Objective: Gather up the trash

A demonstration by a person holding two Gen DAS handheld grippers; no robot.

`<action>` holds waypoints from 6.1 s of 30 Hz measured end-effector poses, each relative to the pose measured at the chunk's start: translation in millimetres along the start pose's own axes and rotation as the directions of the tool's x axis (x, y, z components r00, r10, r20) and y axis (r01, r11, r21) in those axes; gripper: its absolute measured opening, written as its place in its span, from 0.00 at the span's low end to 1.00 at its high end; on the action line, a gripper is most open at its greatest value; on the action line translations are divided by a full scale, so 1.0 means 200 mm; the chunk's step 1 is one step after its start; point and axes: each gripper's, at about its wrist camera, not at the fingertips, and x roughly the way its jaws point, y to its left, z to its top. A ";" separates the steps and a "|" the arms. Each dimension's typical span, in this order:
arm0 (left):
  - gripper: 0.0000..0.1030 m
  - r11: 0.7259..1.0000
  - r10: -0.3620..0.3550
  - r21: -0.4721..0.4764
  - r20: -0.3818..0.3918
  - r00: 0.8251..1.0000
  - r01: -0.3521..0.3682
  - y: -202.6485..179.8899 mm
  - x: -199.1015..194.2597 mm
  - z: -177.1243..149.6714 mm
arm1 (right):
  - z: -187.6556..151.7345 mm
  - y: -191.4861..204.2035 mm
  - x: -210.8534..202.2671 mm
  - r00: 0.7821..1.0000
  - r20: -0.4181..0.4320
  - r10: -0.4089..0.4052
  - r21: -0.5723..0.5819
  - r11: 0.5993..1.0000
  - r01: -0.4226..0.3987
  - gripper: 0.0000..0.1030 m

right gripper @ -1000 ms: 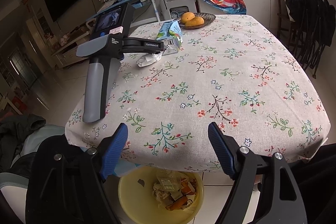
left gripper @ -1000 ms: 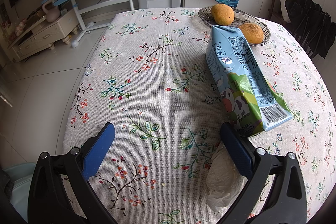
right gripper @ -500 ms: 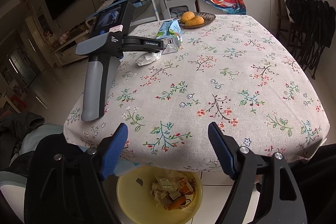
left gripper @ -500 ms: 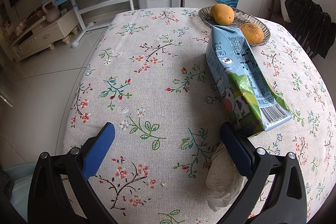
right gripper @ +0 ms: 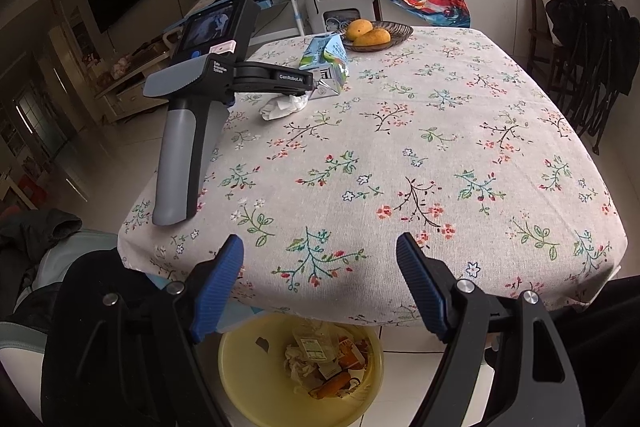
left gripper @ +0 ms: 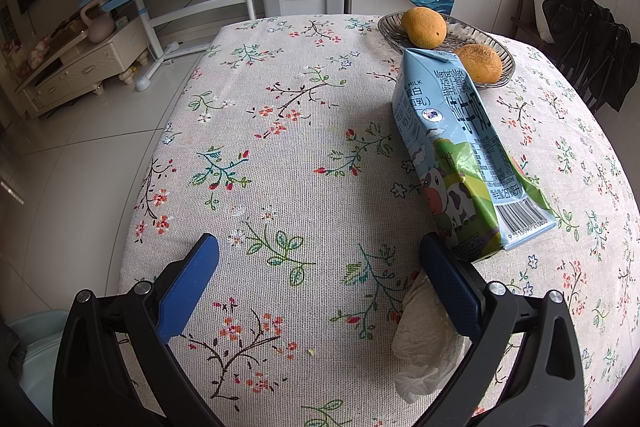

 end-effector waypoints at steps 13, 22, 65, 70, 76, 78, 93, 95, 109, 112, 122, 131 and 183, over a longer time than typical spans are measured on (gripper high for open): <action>0.94 1.000 0.000 0.000 0.000 1.000 0.000 0.00 0.00 0.00 | -0.01 -0.01 0.00 1.000 0.001 -0.003 0.004 1.000 0.003 0.73; 0.94 1.000 0.000 0.000 0.000 1.000 0.000 0.00 0.00 0.00 | -0.01 -0.01 0.00 1.000 0.000 -0.005 0.000 1.000 0.005 0.73; 0.94 1.000 0.000 0.000 0.000 1.000 0.000 0.00 0.00 0.00 | -0.01 0.00 0.00 1.000 0.000 -0.008 -0.005 1.000 0.008 0.73; 0.94 1.000 0.000 0.000 0.000 1.000 0.000 -0.01 0.00 0.00 | 0.00 -0.01 0.01 1.000 -0.003 -0.005 0.009 1.000 0.005 0.73; 0.94 1.000 0.000 0.000 0.000 1.000 0.000 -0.01 0.00 0.00 | 0.00 0.00 0.02 1.000 -0.005 -0.004 -0.001 1.000 0.004 0.73; 0.94 1.000 0.000 -0.001 0.000 1.000 0.000 0.00 0.00 0.00 | 0.00 0.00 0.03 1.000 -0.011 -0.007 0.004 1.000 0.007 0.73; 0.94 1.000 0.000 0.000 0.000 1.000 0.000 -0.01 0.00 0.00 | -0.01 0.03 0.02 1.000 -0.010 -0.014 -0.025 1.000 0.014 0.73; 0.94 1.000 0.000 -0.001 0.000 1.000 0.000 -0.01 0.00 0.00 | -0.01 0.03 0.02 1.000 -0.009 -0.013 -0.028 1.000 0.012 0.73; 0.94 1.000 0.000 -0.001 0.000 1.000 0.000 -0.01 0.00 0.00 | -0.01 0.03 0.02 1.000 -0.008 -0.014 -0.026 1.000 0.013 0.73; 0.94 1.000 0.001 -0.001 0.000 1.000 -0.001 0.00 0.00 0.00 | -0.01 0.04 0.02 1.000 -0.008 -0.015 -0.031 0.999 0.014 0.73; 0.94 1.000 0.001 -0.001 0.000 1.000 -0.001 0.00 0.00 0.00 | -0.02 0.02 0.03 1.000 -0.012 -0.026 -0.035 0.999 0.026 0.73; 0.94 1.000 0.001 -0.001 0.000 1.000 -0.001 -0.01 0.00 0.00 | -0.03 0.04 0.01 0.995 0.000 -0.102 -0.069 0.992 0.101 0.73; 0.94 1.000 0.001 -0.001 0.000 1.000 -0.001 -0.01 0.00 0.00 | -0.05 0.07 0.00 0.987 0.002 -0.162 -0.064 0.985 0.162 0.73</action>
